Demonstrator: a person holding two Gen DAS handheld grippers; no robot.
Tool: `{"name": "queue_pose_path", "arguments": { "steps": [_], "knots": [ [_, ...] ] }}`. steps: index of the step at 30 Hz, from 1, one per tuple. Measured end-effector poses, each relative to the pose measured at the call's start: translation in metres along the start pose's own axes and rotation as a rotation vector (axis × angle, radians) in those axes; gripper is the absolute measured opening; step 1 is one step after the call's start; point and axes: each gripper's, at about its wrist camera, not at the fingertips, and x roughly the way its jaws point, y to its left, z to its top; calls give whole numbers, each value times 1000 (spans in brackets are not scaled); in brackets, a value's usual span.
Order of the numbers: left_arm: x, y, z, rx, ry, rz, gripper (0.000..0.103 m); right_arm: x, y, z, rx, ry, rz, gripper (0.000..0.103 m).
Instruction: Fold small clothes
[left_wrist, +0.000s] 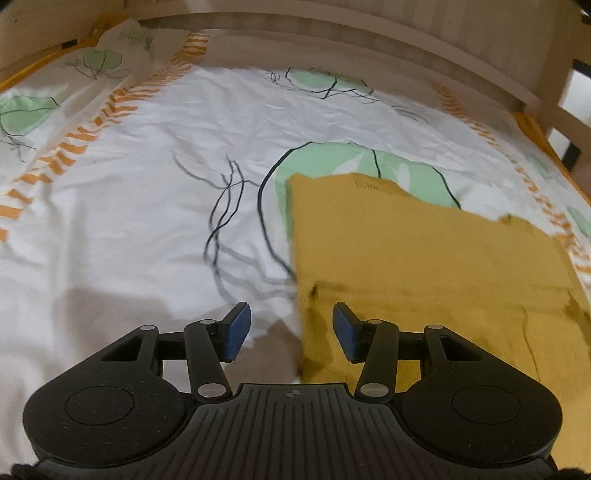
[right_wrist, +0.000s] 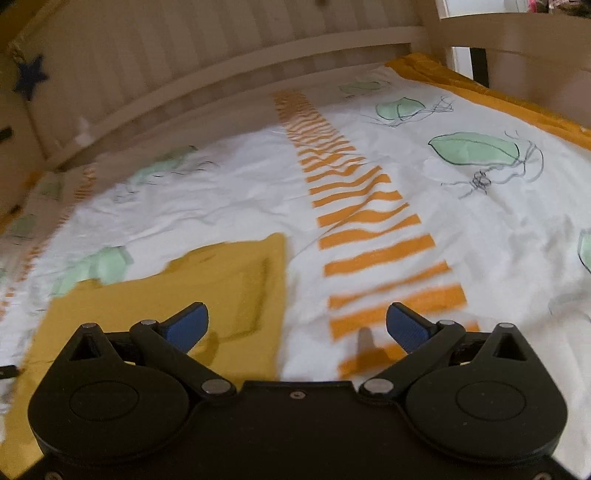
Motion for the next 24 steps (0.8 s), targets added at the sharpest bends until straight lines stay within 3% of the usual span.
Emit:
{"name": "queue_pose_path", "arguments": {
  "steps": [12,24],
  "knots": [
    [-110,16,-67,-2,14,-18,48,-112,19,-61,18,53,136,103],
    [-132,13,-121,0,113,-58,48,-150,24,-119,22,202,130,103]
  ]
}}
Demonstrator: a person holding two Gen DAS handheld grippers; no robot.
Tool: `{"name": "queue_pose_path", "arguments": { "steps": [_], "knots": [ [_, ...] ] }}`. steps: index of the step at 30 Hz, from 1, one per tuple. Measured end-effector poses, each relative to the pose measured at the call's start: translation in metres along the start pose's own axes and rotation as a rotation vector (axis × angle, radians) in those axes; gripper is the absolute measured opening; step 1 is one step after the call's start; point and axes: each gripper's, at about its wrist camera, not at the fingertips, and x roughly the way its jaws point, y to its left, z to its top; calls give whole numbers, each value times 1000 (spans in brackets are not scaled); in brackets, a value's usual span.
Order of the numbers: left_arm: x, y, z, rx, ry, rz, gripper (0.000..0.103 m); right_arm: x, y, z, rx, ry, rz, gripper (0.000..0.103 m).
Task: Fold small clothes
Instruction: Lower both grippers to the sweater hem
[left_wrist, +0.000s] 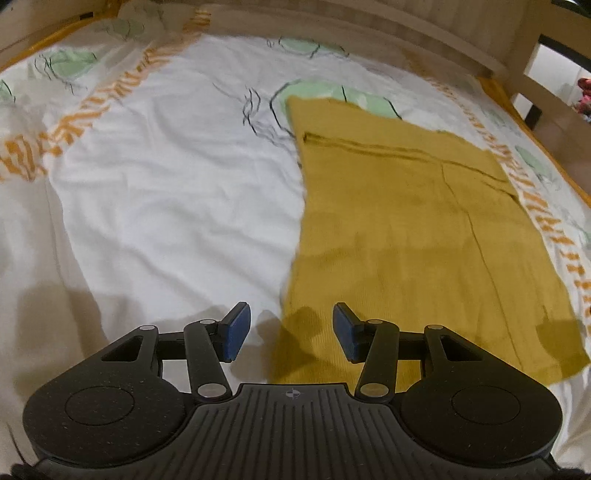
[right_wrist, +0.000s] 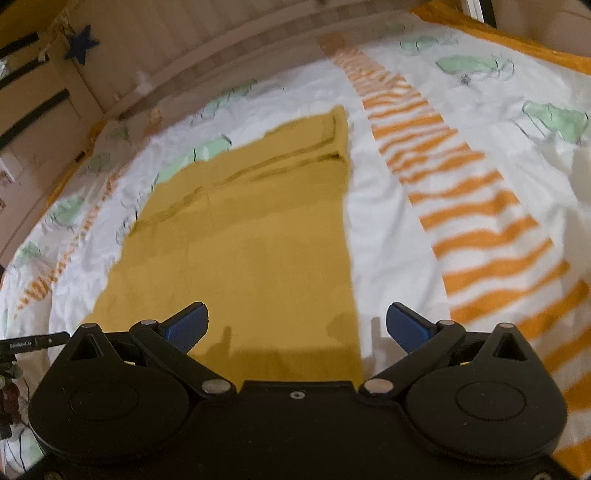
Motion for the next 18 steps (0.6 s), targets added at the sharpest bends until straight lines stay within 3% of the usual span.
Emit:
{"name": "queue_pose_path", "arguments": {
  "steps": [8,11,18],
  "knots": [
    [12,-7,-19,39,61,-27,52,4,-9,-22,48,99,23,103],
    [15,-6,-22,26,62,-58,65,13,-14,-31,95,144,55,103],
    [23,-13,-25,52,54,-93,86,14,-24,-32,155,146,97,103]
  ]
}}
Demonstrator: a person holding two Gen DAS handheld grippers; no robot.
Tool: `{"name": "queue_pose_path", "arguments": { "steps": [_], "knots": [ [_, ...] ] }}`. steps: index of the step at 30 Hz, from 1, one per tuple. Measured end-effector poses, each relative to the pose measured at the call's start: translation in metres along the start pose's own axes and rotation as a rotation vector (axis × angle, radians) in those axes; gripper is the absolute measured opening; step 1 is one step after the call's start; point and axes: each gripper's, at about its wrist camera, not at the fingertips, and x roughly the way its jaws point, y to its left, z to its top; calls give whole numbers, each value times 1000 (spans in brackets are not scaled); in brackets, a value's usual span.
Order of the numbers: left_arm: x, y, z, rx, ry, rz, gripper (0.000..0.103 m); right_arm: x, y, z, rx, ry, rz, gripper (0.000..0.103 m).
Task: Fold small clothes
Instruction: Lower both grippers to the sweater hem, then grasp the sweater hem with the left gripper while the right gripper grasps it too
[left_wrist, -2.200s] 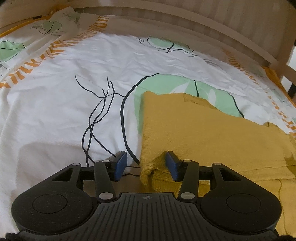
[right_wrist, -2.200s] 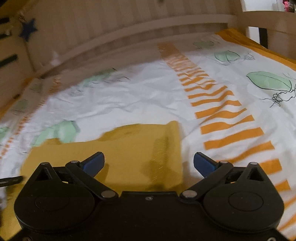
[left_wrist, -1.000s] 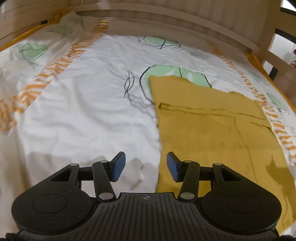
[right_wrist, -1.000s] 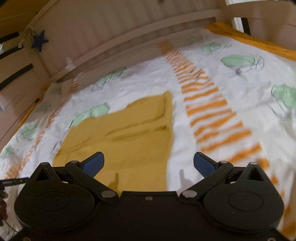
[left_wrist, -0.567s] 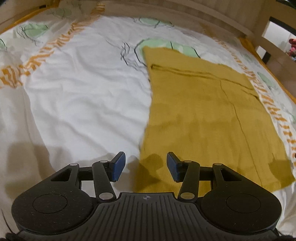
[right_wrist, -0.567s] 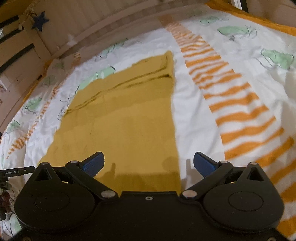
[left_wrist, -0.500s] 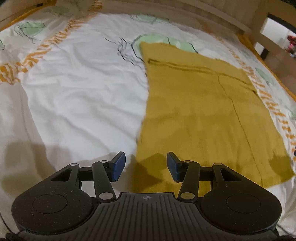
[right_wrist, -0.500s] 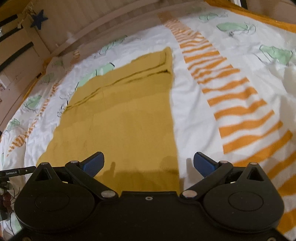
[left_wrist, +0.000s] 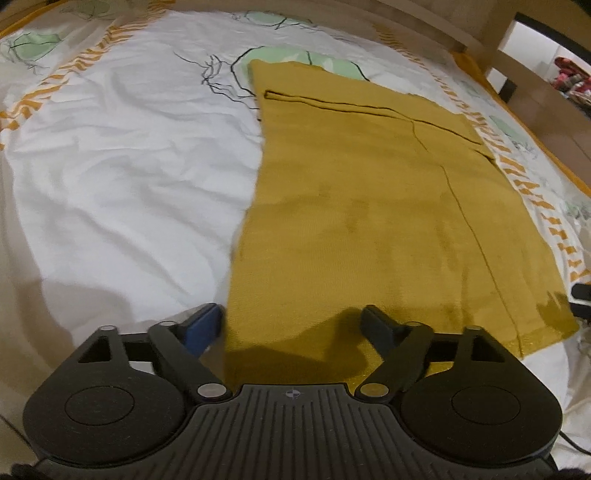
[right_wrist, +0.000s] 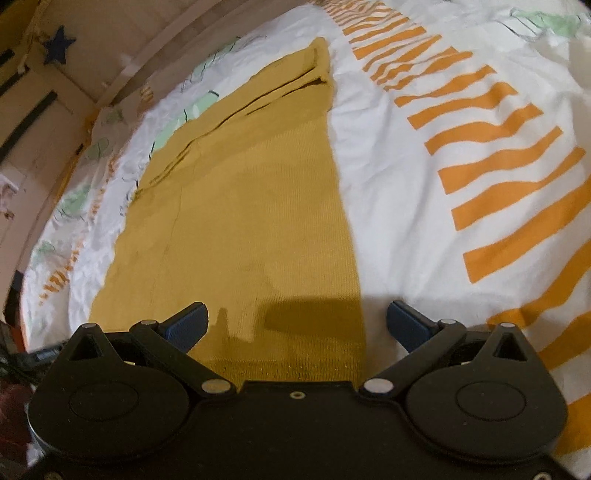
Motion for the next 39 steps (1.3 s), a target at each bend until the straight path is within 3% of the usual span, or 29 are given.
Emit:
{"name": "queue_pose_path", "arguments": {
  "steps": [7,16,22,23,24,27,28,31,39],
  "knots": [
    [9,-14,-1,58,19,27,96,-3,-9,-3,50,-27,55,103],
    [12,-20,-8,28,-18,78,98,0,-3,-1,34,-14,29,103],
    [14,-24,-3,29,3,112,97,1,-5,-1,46,-9,38,103],
    [13,-25,-2,27,8,117,94,0,-7,-2,54,-14,48,103],
    [12,-26,0,24,6,126,85,-1,-8,-2,63,-17,57,103],
    [4,-33,1,7,-24,127,38,-2,-11,-3,75,-19,74,103],
    [3,-35,1,-9,-24,131,31,-2,-10,-3,77,-20,76,103],
    [5,-45,2,18,-22,166,24,-2,-9,-3,79,-21,78,103],
    [8,-48,2,25,-30,175,22,-3,-5,-1,58,5,65,103]
  ]
}}
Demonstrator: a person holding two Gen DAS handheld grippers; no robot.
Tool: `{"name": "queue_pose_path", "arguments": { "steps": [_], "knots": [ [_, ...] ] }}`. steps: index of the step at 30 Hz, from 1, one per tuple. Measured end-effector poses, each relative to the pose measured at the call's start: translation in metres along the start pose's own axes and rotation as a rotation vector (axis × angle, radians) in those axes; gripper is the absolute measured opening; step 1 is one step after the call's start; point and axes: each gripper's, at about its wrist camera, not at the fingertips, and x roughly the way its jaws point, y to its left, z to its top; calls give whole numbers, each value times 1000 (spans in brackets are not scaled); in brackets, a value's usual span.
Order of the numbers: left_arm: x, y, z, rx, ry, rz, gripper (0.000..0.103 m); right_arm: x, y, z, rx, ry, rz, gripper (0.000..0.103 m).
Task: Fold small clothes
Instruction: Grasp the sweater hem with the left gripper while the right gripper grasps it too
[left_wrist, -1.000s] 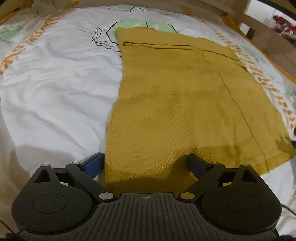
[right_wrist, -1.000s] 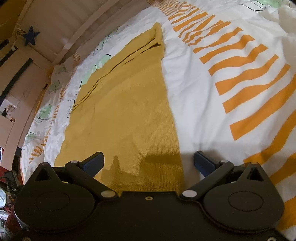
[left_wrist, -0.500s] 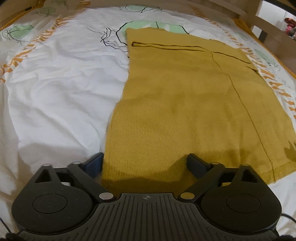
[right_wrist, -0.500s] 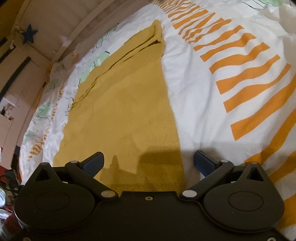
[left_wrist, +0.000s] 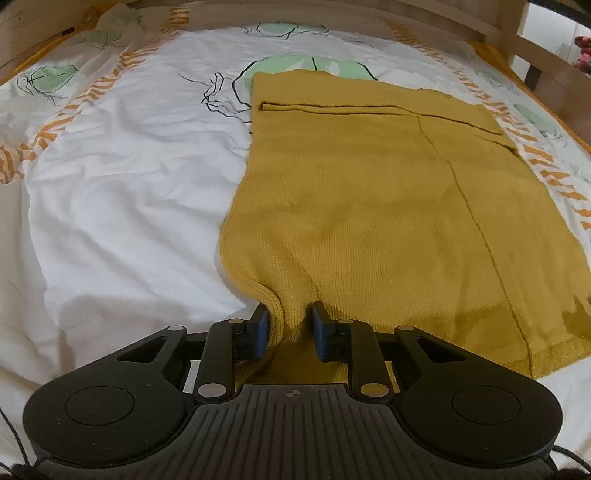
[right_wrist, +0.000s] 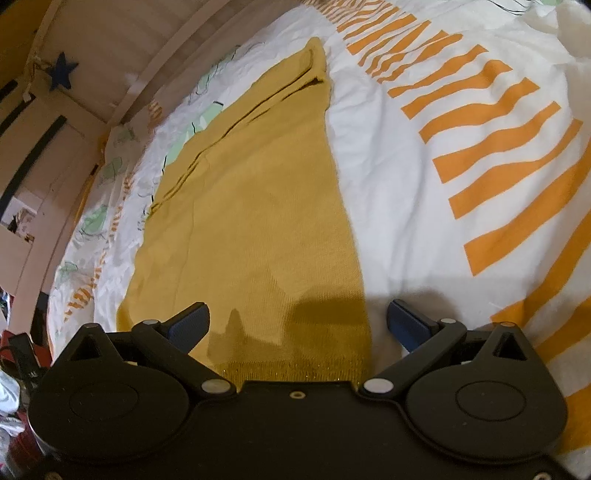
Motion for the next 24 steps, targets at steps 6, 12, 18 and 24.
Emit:
{"name": "queue_pose_path", "arguments": {
  "steps": [6,12,18,24],
  "knots": [
    [-6,9,0,-48,-9,-46,12,0,-1,-3,25,51,-8,14],
    [-6,18,-1,-116,-21,-91,9,-11,6,-5,-2,-17,77,15],
    [-19,20,9,-131,-77,-156,8,-25,-5,-3,100,-85,175,15],
    [-32,22,21,-155,-127,-187,8,-17,-2,6,107,-58,192,15]
  ]
}}
